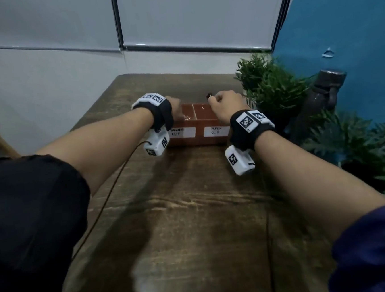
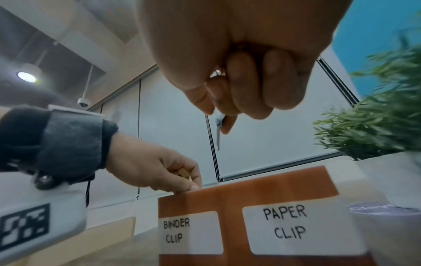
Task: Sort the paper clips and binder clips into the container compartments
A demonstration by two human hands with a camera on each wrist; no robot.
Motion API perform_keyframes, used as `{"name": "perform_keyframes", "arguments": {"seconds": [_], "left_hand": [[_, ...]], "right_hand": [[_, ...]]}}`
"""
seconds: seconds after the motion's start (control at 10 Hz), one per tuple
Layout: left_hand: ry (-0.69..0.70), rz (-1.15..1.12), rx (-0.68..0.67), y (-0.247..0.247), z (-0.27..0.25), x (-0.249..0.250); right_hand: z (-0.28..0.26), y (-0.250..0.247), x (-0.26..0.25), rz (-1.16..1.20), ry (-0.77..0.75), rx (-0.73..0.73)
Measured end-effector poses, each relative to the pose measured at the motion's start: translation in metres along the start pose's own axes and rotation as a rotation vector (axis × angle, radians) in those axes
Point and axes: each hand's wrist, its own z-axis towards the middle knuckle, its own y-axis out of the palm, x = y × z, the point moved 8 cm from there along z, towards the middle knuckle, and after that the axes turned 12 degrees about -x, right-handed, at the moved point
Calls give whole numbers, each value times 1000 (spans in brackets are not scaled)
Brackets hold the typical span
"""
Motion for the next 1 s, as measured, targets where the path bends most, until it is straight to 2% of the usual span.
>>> {"name": "perform_keyframes", "arguments": {"seconds": [0.2, 0.3, 0.4, 0.5, 0.6, 0.7, 0.8, 1.0], "left_hand": [[86, -104, 101, -5, 15, -19], [134, -199, 215, -14, 3, -36], [112, -307, 296, -13, -14, -62], [19, -214, 158, 12, -30, -82], [-47, -95, -59, 47, -47, -97], [-68, -87, -166, 75, -64, -109], [-59, -50, -203, 91, -84, -113], [-5, -50, -149, 102, -121, -112]], "right_hand": [[51, 40, -13, -16, 31, -91], [63, 51, -32, 31, -37, -63], [65, 69, -46, -77, -42, -75], [59, 87, -48, -270, -1, -127], [58, 93, -55, -311, 1, -137], [58, 104, -67, -283, -69, -232], [46, 117, -72, -274, -107, -377], [-2, 77, -65, -109, -204, -200]]}}
